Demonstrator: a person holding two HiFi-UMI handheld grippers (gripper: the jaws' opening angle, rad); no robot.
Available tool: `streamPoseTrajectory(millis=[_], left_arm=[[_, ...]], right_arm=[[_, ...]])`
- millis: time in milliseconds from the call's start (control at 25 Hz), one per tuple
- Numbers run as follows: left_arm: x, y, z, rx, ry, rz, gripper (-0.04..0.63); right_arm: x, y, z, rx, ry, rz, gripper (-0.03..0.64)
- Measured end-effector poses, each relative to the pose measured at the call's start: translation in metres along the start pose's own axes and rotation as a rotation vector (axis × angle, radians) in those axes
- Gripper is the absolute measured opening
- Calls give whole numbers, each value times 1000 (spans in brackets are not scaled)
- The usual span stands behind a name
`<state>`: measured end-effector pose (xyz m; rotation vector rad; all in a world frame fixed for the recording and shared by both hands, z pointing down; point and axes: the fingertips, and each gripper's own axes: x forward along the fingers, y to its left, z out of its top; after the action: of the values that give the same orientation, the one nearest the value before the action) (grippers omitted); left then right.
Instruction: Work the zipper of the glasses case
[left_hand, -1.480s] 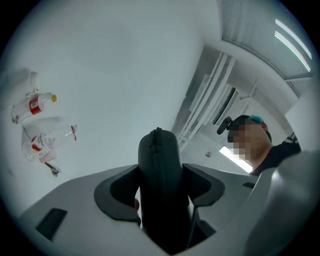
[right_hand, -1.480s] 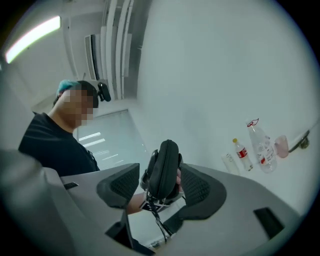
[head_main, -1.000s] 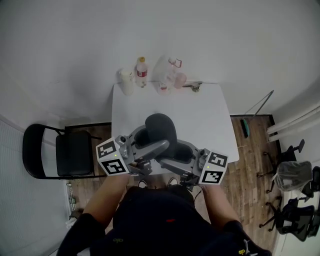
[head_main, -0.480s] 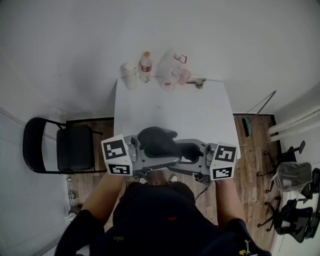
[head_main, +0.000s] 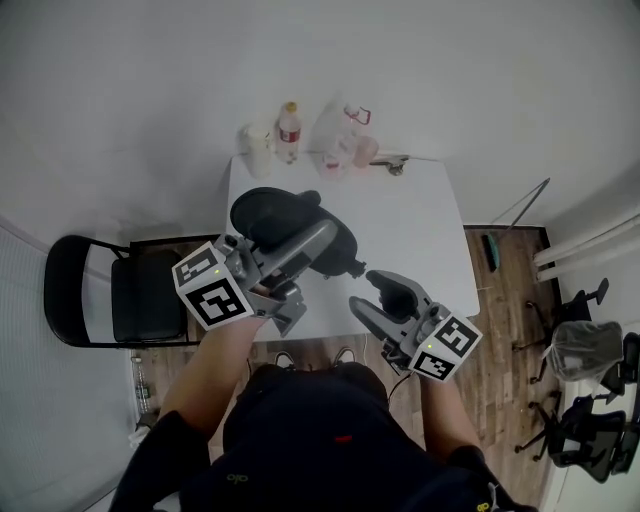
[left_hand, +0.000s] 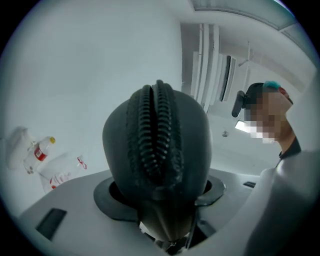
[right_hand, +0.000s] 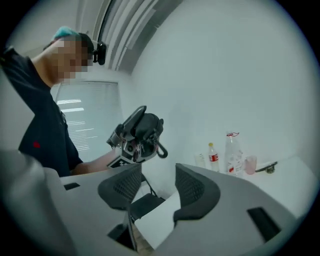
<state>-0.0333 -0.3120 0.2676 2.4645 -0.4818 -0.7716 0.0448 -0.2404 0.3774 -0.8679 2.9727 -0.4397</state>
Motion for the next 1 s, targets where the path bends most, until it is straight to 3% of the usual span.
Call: streamPoseTrajectory(millis=[80, 120, 320, 520, 600, 640, 840, 1000], left_arm=[[6, 2, 9, 19, -20, 24, 287], [8, 1, 10, 24, -24, 27, 287], [10, 1, 7, 51, -20, 40, 287], [8, 4, 7, 57, -43, 59, 287], [7, 4, 7, 57, -48, 67, 287], [7, 4, 7, 57, -49, 71, 287], [4, 8, 5, 75, -21, 100, 287], [-5, 17, -2, 47, 36, 90, 285]], right_arm=[[7, 0, -4, -33, -26, -70, 131], [12, 4, -4, -53, -37, -87, 115], [40, 13, 8, -126, -70, -106, 109], [53, 19, 24, -105, -97, -49, 96], [53, 20, 27, -116, -102, -64, 26], [52, 20, 28, -121, -100, -69, 21], [50, 11, 24, -173, -34, -117, 18], [47, -3, 22, -308, 40, -176, 18]])
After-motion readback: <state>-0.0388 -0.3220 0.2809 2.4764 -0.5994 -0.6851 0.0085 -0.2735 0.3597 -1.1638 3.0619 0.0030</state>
